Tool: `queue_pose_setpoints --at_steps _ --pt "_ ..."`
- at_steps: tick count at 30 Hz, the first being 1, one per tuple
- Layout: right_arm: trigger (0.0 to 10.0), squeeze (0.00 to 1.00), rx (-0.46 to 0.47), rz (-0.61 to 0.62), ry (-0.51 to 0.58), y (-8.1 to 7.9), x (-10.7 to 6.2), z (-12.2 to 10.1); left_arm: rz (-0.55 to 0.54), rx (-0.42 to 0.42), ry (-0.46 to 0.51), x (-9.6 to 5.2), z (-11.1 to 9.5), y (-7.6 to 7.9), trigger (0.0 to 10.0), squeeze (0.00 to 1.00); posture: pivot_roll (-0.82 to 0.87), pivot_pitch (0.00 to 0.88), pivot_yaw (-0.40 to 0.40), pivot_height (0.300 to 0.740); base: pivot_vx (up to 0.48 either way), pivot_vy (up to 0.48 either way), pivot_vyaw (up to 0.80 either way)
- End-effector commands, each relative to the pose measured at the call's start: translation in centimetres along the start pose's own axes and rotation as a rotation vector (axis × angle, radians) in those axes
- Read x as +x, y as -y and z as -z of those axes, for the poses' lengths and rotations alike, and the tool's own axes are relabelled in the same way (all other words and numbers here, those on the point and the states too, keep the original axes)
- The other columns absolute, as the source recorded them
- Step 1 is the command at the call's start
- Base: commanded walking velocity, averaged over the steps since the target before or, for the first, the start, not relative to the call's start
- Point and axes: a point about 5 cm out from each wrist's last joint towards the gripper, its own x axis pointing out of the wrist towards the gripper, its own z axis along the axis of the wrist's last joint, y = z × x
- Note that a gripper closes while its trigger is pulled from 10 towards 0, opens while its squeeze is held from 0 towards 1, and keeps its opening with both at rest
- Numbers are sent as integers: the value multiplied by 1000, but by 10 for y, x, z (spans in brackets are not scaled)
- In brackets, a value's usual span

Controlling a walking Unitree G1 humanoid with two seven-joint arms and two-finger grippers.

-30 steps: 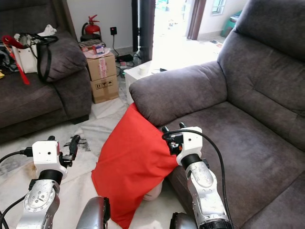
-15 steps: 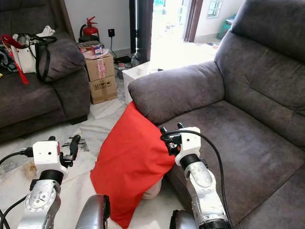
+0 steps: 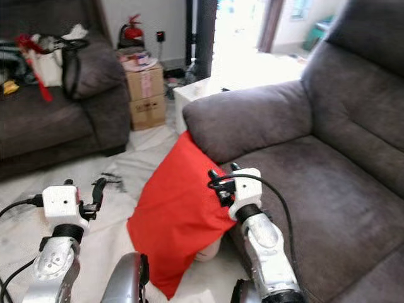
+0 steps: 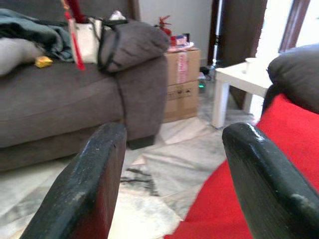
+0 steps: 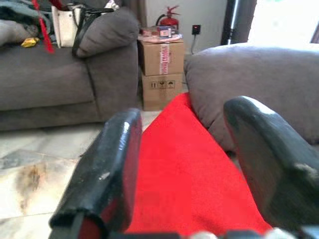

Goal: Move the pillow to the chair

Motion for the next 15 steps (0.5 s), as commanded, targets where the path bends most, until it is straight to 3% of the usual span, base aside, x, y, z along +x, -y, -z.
queue_pose_setpoints --at_steps 1,15 --pt "10000 0 -5 19 -9 7 -2 0 16 -13 -8 1 0 4 10000 0 40 0 -55 578 259 0 0" --pt "10000 0 -5 12 -8 7 -1 -1 14 -16 -3 1 -1 4 10000 0 39 0 -56 578 282 0 0"
